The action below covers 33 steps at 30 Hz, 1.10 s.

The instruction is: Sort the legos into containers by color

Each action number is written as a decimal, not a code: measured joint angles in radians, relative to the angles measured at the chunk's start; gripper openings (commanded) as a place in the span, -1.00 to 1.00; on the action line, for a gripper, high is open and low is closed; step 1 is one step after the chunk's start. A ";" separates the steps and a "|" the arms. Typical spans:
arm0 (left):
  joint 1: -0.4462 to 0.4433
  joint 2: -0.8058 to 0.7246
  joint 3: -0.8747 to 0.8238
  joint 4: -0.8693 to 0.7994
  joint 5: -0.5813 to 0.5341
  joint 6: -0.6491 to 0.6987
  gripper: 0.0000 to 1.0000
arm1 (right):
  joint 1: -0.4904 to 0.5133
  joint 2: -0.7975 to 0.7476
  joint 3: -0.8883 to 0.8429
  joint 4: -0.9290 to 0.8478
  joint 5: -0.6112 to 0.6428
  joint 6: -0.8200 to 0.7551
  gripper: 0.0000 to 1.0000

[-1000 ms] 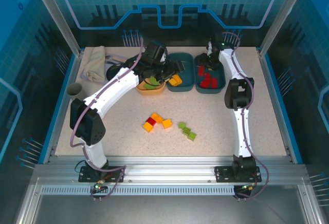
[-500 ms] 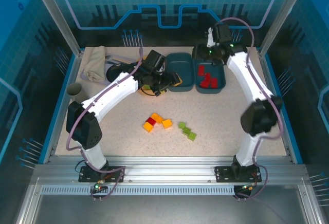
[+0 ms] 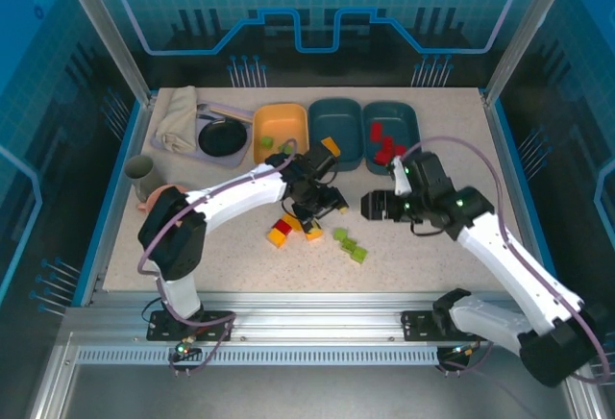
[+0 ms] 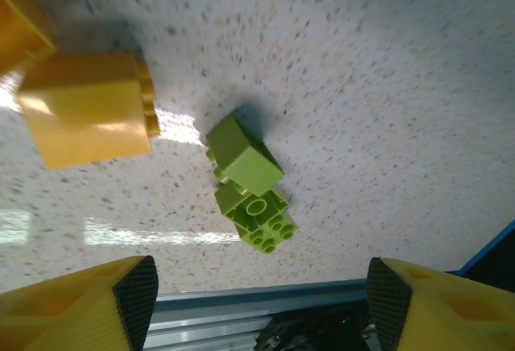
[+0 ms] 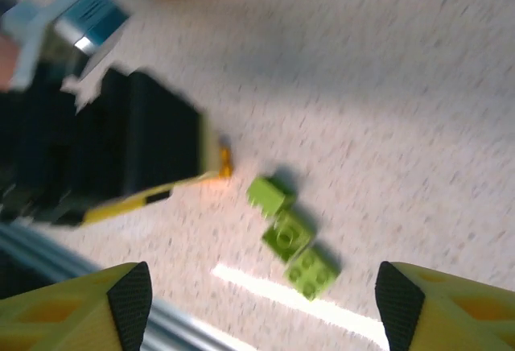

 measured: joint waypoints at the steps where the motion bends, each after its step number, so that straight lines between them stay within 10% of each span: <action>1: -0.010 0.014 0.000 0.005 0.001 -0.014 0.50 | 0.008 -0.030 -0.022 -0.008 -0.014 0.002 0.54; 14: -0.049 0.135 -0.002 0.102 -0.003 -0.296 0.36 | 0.014 -0.174 -0.121 -0.064 -0.093 0.003 0.56; 33: -0.066 0.210 0.002 0.151 -0.065 -0.355 -0.44 | 0.014 -0.114 -0.119 -0.059 -0.122 -0.027 0.55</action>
